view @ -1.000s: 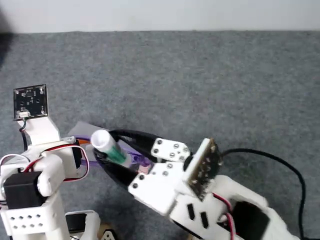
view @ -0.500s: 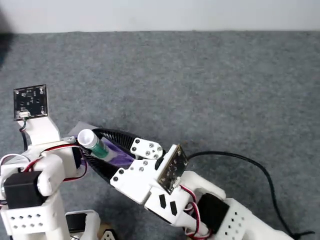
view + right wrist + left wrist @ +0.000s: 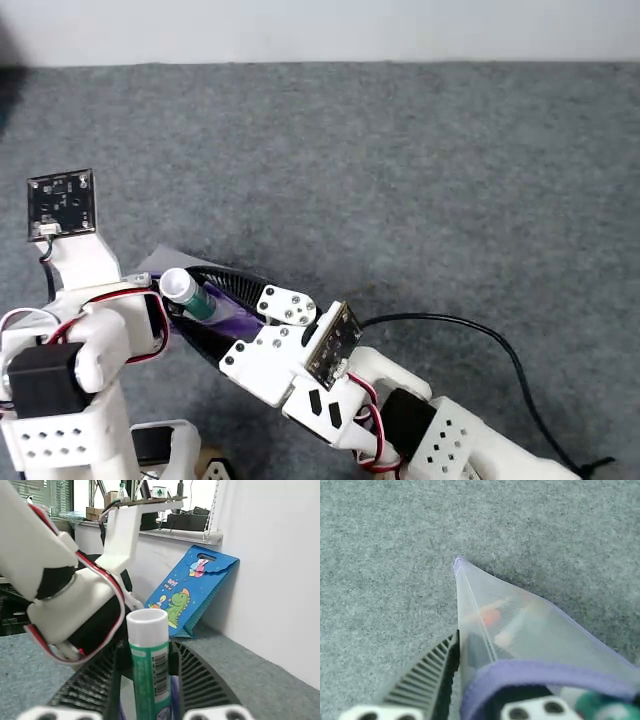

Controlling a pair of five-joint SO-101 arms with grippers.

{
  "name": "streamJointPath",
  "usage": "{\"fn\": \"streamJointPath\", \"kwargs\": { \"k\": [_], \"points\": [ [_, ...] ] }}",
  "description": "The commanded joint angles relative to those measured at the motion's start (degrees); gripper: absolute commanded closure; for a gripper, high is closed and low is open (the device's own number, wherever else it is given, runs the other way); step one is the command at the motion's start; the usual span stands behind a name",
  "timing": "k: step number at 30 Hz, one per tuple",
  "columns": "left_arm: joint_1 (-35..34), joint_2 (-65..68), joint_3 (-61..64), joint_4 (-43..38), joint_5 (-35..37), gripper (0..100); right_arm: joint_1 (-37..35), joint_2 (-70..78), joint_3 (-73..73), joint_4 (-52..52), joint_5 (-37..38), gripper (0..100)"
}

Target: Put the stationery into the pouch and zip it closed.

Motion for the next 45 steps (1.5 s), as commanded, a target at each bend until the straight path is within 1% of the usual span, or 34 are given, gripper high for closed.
{"fn": "streamJointPath", "kwargs": {
  "k": [1,3,7,9,16,21,24,28,32,37,39,41,43,45],
  "points": [
    [-0.26,-0.79,-0.84,0.88,0.70,98,2.59,-1.19,-0.79,2.95,2.81,98.0],
    [-0.26,-0.79,-0.84,0.88,0.70,98,2.95,-1.27,-2.90,7.34,3.34,94.1],
    [-0.26,-0.79,-0.84,0.88,0.70,98,3.12,-0.92,-10.46,17.10,1.23,82.3],
    [-0.18,-0.79,-0.84,0.88,0.70,98,3.12,-0.75,-13.27,20.79,1.05,79.2],
    [-0.09,-0.79,-0.84,0.88,0.70,98,3.12,-1.19,-22.15,32.04,0.70,79.0],
    [-0.09,-0.79,-0.84,0.88,0.70,98,3.12,-1.19,-28.92,44.09,-4.48,79.7],
    [0.00,-0.79,-0.84,0.88,0.70,98,3.38,-1.19,-32.62,51.03,-8.35,84.0],
    [0.00,-0.79,-0.84,0.88,0.70,98,4.44,-1.19,-38.15,63.60,-12.66,90.9],
    [0.00,-0.79,-0.84,0.88,0.70,98,4.44,-1.19,-40.44,74.59,-13.36,91.4],
    [0.00,-0.79,-0.84,0.88,0.62,98,4.53,-1.10,-40.35,83.65,-13.45,91.3],
    [0.00,-0.79,-0.84,0.88,0.62,98,4.70,-0.66,-40.26,86.20,-13.71,89.7],
    [0.00,-0.79,-0.84,0.88,0.62,98,4.70,-0.66,-38.77,86.81,-15.38,84.9],
    [0.00,-0.79,-0.84,0.88,0.62,98,4.70,-0.66,-35.60,86.64,-16.35,79.0],
    [0.00,-0.79,-0.75,0.88,0.62,98,4.70,-0.66,-31.82,84.26,-16.35,75.5]
  ]
}}
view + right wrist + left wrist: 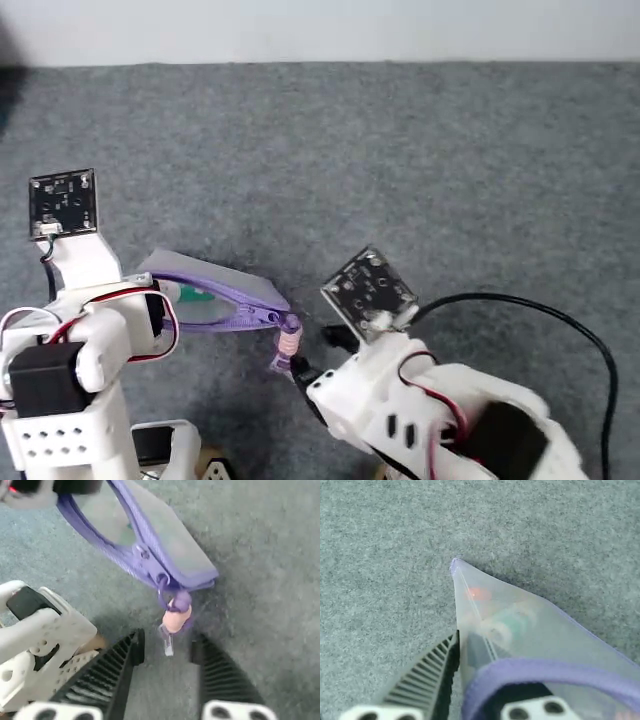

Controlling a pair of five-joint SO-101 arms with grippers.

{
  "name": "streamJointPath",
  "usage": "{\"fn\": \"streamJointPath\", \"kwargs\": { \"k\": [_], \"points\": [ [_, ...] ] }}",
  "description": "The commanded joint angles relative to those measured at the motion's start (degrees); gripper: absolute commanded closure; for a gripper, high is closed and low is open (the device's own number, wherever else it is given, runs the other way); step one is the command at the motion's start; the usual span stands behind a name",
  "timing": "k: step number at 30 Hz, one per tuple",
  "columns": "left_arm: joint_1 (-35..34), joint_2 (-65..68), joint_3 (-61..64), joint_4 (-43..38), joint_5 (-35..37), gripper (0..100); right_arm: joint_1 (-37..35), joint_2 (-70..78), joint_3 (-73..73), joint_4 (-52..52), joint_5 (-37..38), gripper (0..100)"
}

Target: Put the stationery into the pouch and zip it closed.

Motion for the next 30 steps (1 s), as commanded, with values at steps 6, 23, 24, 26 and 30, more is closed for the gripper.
{"fn": "streamJointPath", "kwargs": {
  "k": [6,23,24,26,30],
  "points": [
    [-0.18,-0.79,-0.75,0.88,0.62,98,0.66,1.01,9.05,-12.26,-0.44,78.6],
    [-0.18,-0.79,-0.75,0.88,0.62,98,3.65,1.01,16.18,-20.70,0.70,79.0],
    [-0.18,-0.79,-0.75,0.88,0.62,98,4.44,1.01,16.18,-20.70,1.85,79.0],
    [-0.18,-0.79,-0.75,0.88,0.62,98,5.93,1.01,16.18,-21.14,3.43,79.0],
    [-0.18,-0.79,-0.75,0.88,0.62,98,6.55,1.01,16.18,-21.23,4.92,79.0]
  ]
}}
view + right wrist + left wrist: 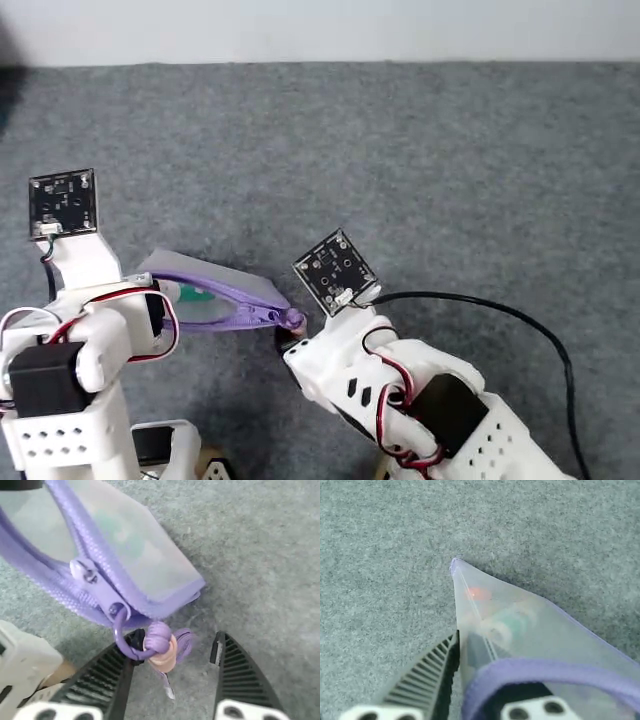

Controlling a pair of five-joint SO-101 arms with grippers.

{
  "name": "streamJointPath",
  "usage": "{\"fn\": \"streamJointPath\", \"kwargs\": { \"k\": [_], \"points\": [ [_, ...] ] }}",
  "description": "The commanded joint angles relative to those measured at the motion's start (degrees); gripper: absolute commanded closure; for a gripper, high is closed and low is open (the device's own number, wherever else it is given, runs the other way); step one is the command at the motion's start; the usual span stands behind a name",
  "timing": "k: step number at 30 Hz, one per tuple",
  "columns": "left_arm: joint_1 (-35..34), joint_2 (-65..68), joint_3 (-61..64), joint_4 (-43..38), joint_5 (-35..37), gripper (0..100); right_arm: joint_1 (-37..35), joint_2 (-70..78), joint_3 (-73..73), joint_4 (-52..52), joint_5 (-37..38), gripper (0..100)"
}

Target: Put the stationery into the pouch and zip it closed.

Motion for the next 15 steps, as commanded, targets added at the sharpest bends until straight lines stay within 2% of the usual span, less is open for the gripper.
{"fn": "streamJointPath", "kwargs": {
  "k": [1,7,13,15],
  "points": [
    [-0.18,-0.79,-0.75,0.88,0.62,98,1.01,-0.13,-0.35,-1.10,1.41,79.0],
    [-0.18,-0.79,-0.75,0.88,0.62,98,1.01,-0.22,-0.35,-1.10,1.67,79.7],
    [-0.18,-0.79,-0.75,0.88,0.62,98,1.01,-0.66,-0.62,-1.10,1.76,99.6],
    [-0.18,-0.79,-0.75,0.88,0.62,98,1.19,-0.75,-0.70,-1.10,2.64,97.3]
  ]
}}
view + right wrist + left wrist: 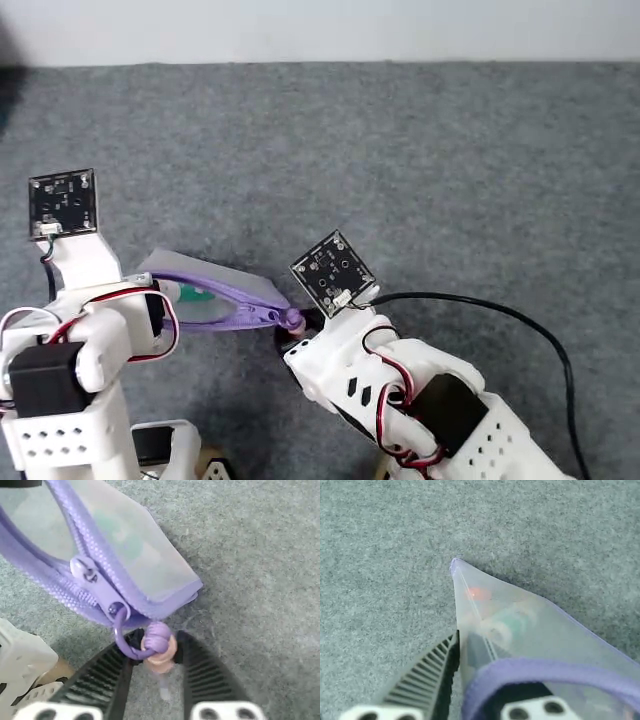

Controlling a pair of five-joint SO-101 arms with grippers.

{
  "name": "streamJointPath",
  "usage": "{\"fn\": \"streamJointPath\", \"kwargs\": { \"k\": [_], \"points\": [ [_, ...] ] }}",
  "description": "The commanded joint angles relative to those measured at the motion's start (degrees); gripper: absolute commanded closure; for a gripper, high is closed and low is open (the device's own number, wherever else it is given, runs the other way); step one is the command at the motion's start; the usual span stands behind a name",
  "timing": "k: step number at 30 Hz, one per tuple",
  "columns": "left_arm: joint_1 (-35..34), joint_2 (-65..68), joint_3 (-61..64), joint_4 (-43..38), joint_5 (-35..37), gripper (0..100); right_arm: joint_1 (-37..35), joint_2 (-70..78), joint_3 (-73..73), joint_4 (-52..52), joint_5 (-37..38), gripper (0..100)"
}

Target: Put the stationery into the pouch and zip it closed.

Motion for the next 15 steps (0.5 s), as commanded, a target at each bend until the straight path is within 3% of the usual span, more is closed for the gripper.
{"fn": "streamJointPath", "kwargs": {
  "k": [1,9,15],
  "points": [
    [-0.18,-0.79,-0.75,0.88,0.62,98,1.10,-0.75,-0.79,-1.10,2.90,97.7],
    [-0.18,-0.88,-2.77,1.05,0.62,97,2.51,-0.75,-7.38,-0.48,5.63,99.1],
    [-0.18,-5.80,-6.81,0.97,0.97,73,6.20,-0.75,-9.32,-1.10,7.56,99.1]
  ]
}}
